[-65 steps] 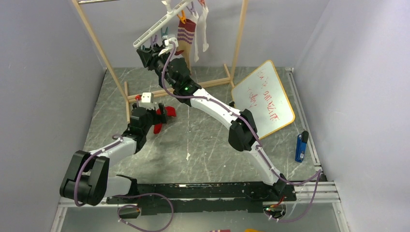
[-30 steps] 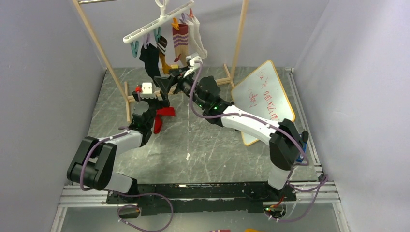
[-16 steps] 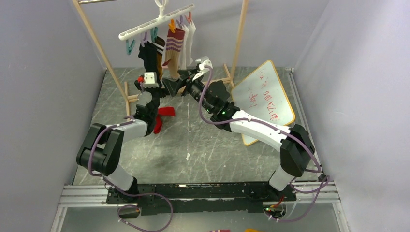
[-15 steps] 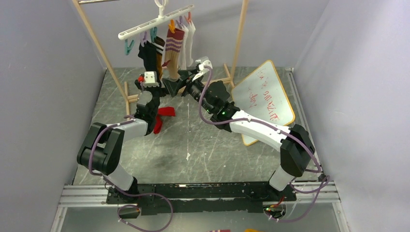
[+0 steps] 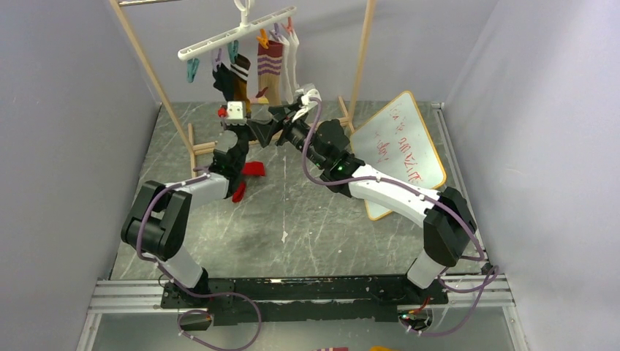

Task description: Remove the socks clipped to the hanger

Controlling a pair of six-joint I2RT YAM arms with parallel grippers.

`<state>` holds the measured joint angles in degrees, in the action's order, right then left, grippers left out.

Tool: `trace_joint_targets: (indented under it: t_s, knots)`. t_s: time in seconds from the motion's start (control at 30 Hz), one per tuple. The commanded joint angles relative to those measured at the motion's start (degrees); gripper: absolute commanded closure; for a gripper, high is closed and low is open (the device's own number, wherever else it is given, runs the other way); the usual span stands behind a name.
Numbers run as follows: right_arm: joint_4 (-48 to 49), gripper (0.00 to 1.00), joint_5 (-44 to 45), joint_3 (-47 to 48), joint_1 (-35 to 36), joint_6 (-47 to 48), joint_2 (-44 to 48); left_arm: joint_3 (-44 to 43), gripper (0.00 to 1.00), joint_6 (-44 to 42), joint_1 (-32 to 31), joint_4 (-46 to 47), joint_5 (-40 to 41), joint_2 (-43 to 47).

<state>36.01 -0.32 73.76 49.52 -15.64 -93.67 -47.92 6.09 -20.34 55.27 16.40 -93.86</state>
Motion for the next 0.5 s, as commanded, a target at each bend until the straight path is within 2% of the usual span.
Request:
trace_joint_targets:
  t_s: [0.0,0.17,0.47]
  knots:
    - [0.1,0.21,-2.9,2.9,-0.2,-1.2,0.5,-0.6,0.95,-4.0,-2.4,-1.8,0.5,5.4]
    - [0.1,0.21,-4.3,3.2,-0.2,-1.8,0.7,4.1,0.95,-8.5,-5.5,-3.2,3.4,11.4]
    - [-1.2,0.2,-9.7,5.4,-0.7,0.4,2.7,12.0,0.95,-8.1,-7.9,-3.7,5.3,17.6]
